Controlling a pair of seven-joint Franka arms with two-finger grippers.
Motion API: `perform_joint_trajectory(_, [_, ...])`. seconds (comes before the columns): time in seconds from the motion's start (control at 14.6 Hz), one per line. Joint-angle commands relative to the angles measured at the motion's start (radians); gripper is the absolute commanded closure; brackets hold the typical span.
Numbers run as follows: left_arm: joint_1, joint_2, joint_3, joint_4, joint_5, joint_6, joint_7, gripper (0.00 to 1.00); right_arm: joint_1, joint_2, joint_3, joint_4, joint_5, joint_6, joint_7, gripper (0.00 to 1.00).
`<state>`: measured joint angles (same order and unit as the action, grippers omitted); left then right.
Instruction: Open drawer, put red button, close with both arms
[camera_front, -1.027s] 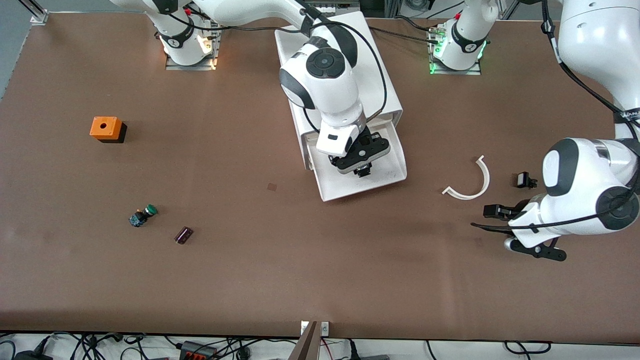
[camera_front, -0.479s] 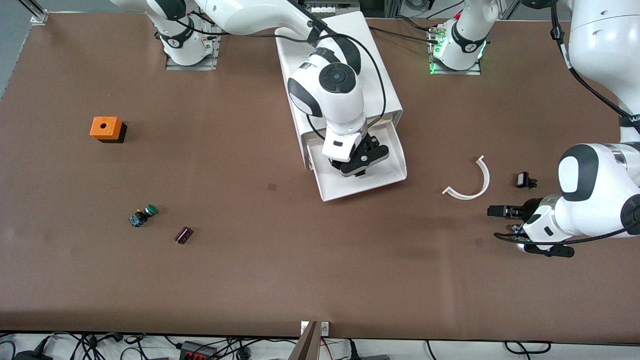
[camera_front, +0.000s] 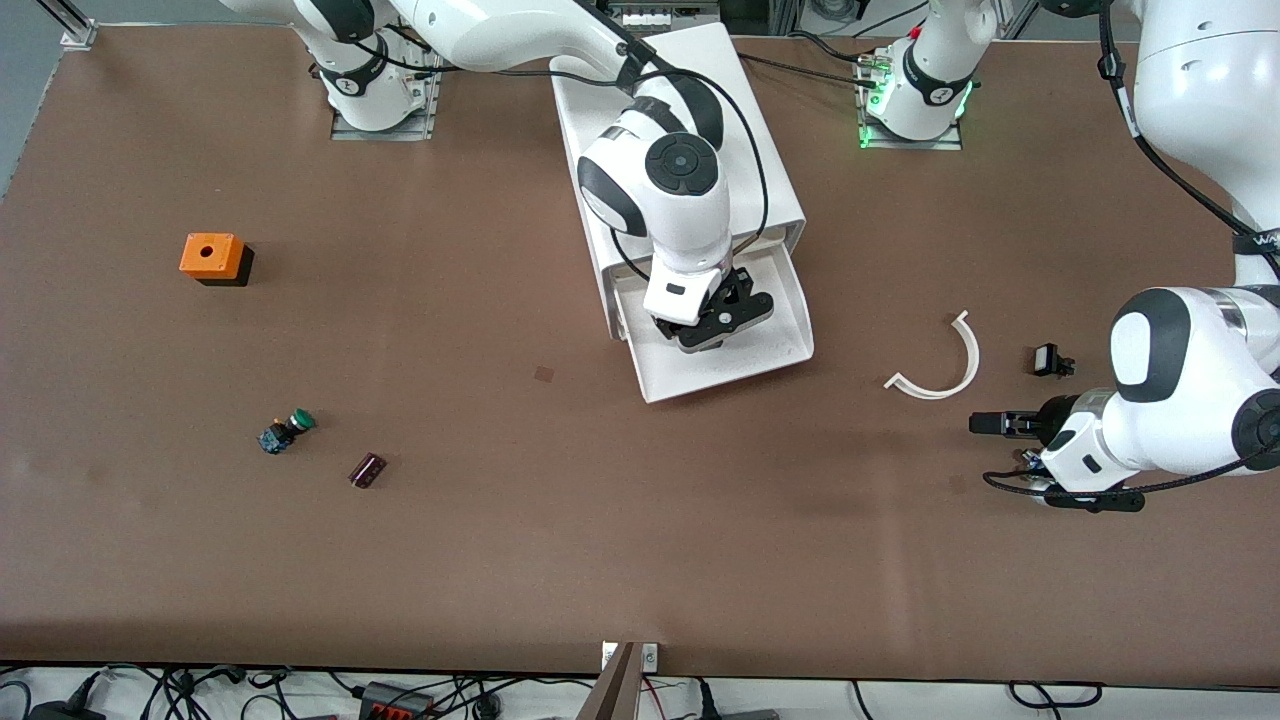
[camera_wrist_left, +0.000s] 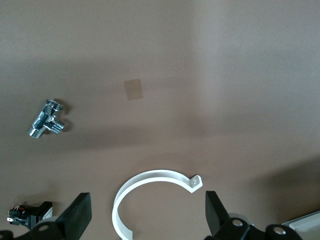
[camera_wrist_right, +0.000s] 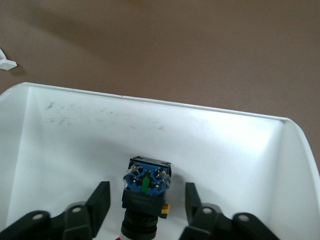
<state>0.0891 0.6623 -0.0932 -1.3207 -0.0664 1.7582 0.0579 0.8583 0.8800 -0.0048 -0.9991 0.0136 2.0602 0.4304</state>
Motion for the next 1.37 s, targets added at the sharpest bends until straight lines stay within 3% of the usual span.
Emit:
perform_joint_trajectory(0.0, [-0.006,-0.01,0.001,-0.009,-0.012,-0.008,-0.012,0.0,0.011,-0.001,-0.012,0.065,-0.018,-0.011,0.063,0.0])
perform_joint_trajectory(0.14, [-0.009,-0.013,-0.003,-0.005,-0.013,-0.006,-0.013,0.0,0.004,-0.001,-0.017,0.14,-0.017,0.014,0.105,0.0])
perform_joint_trajectory(0.41, [-0.04,-0.016,-0.007,0.005,-0.013,-0.006,-0.136,0.0,-0.103,-0.051,-0.012,0.143,-0.009,0.028,0.11,0.0])
perform_joint_trajectory(0.75, [-0.115,-0.015,-0.025,0.006,-0.016,0.003,-0.265,0.0,-0.226,-0.101,-0.079,0.128,-0.03,-0.225,0.081,0.0])
perform_joint_trajectory(1.03, [-0.195,-0.009,-0.043,0.006,-0.013,0.004,-0.498,0.0,-0.434,-0.159,-0.075,0.128,-0.014,-0.356,-0.046,0.0])
perform_joint_trajectory(1.3, [-0.284,0.026,-0.046,0.003,-0.006,0.032,-0.558,0.0,-0.574,-0.205,-0.073,0.119,0.009,-0.504,-0.222,0.0])
